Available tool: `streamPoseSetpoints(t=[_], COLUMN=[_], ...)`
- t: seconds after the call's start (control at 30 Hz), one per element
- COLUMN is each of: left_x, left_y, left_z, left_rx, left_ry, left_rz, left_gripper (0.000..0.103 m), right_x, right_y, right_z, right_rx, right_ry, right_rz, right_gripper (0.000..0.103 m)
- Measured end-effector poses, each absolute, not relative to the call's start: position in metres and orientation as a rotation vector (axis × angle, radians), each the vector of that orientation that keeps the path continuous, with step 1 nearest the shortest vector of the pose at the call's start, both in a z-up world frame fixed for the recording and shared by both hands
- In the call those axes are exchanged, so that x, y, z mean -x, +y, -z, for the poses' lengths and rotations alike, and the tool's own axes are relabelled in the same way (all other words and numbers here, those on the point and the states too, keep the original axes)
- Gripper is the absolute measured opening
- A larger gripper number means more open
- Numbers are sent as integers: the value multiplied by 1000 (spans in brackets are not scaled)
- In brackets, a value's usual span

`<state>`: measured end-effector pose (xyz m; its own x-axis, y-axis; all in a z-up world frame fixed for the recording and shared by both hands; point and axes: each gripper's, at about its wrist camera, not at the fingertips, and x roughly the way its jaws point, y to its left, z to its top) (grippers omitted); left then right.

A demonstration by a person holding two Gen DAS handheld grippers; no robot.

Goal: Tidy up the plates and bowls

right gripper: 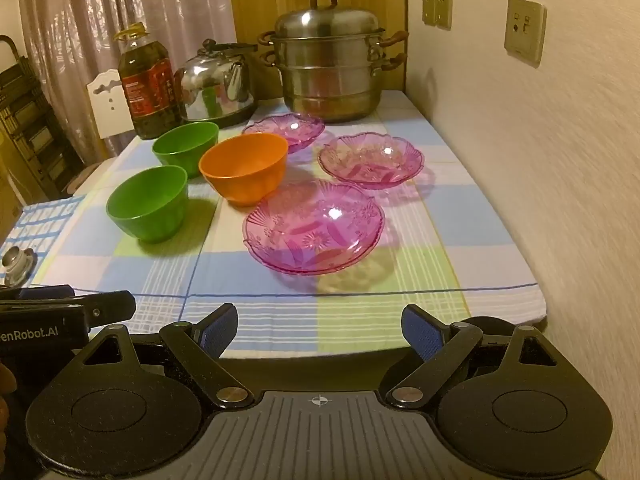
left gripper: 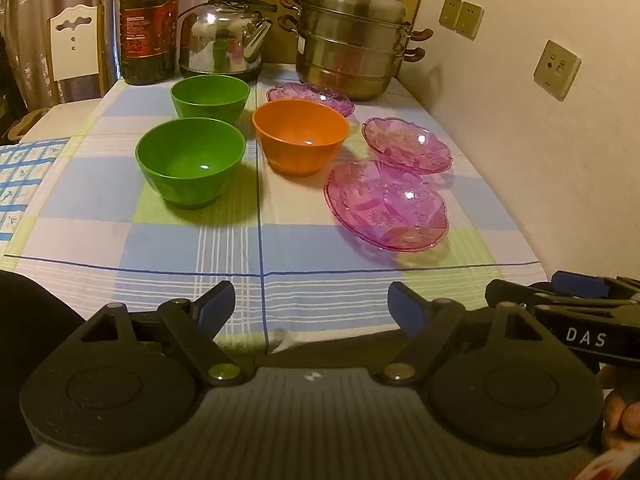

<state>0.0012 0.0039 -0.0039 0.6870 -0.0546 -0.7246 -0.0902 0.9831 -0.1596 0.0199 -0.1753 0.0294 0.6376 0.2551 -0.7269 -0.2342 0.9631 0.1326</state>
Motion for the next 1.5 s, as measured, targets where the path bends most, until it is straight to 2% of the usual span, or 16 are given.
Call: streamPoseSetpoints(t=[1.5], left_x=[-2], left_y=[2], left_z=[3], left_rx=[212], left_ry=[826], left_rz=[-8], left_gripper=[81], right_x=[-21], right_y=[-176], right_z=[-29], right_rx=[-31], right_ry=[837], right_rz=[-278], right_gripper=[89])
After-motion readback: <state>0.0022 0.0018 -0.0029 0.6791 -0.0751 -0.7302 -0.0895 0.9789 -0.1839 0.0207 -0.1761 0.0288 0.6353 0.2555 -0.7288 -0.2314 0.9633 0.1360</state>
